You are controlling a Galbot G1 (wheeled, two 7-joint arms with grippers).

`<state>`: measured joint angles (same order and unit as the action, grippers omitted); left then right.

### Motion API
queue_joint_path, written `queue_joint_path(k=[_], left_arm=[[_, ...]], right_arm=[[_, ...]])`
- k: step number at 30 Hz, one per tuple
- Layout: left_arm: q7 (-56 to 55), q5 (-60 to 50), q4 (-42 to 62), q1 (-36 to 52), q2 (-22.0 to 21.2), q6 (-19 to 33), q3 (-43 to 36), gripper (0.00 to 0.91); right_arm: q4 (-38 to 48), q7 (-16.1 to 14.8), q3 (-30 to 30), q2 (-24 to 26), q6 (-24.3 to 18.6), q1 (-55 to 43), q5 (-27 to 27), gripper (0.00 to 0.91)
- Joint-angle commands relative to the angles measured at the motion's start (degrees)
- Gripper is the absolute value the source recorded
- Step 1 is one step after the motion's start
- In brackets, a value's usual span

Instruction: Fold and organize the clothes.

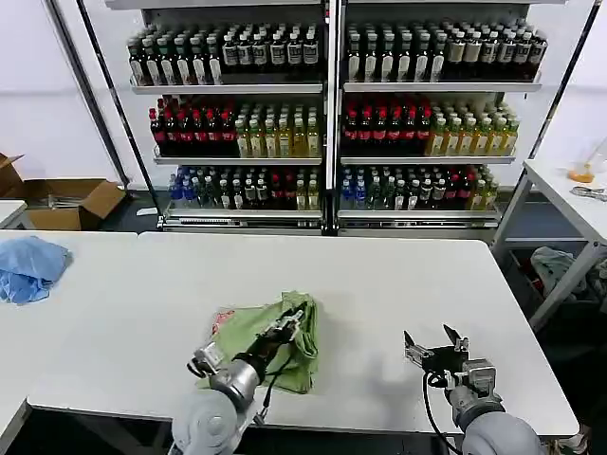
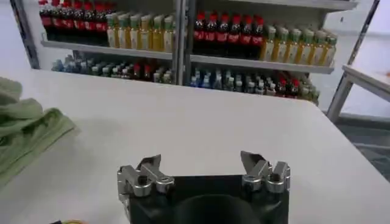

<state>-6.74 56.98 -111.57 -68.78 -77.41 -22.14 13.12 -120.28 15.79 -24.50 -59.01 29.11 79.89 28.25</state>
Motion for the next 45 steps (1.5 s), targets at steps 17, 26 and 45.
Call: queue_joint_path(k=[17,26,45], left_arm=[[-4.99,-31.13,2.95,-8.9,8.45,5.96,14.97,0.907],[-5.1,-30.13,6.86,-6.36,5.71,2.28,11.03,0.907],[-1.51,-16.74,6.16,-6.81,5.29,-0.67,9.91,0.06]], right_arm=[[0.07,-0.12,0.77,-1.26,-0.16,-0.43,-0.47,0.907],[-0.17,-0.09,0.36,-0.87,-0.1,-0.15,-0.41,0.907],[-0.57,0.04,-0.07,-1.27,0.01,-0.15,-0.39,0.907]])
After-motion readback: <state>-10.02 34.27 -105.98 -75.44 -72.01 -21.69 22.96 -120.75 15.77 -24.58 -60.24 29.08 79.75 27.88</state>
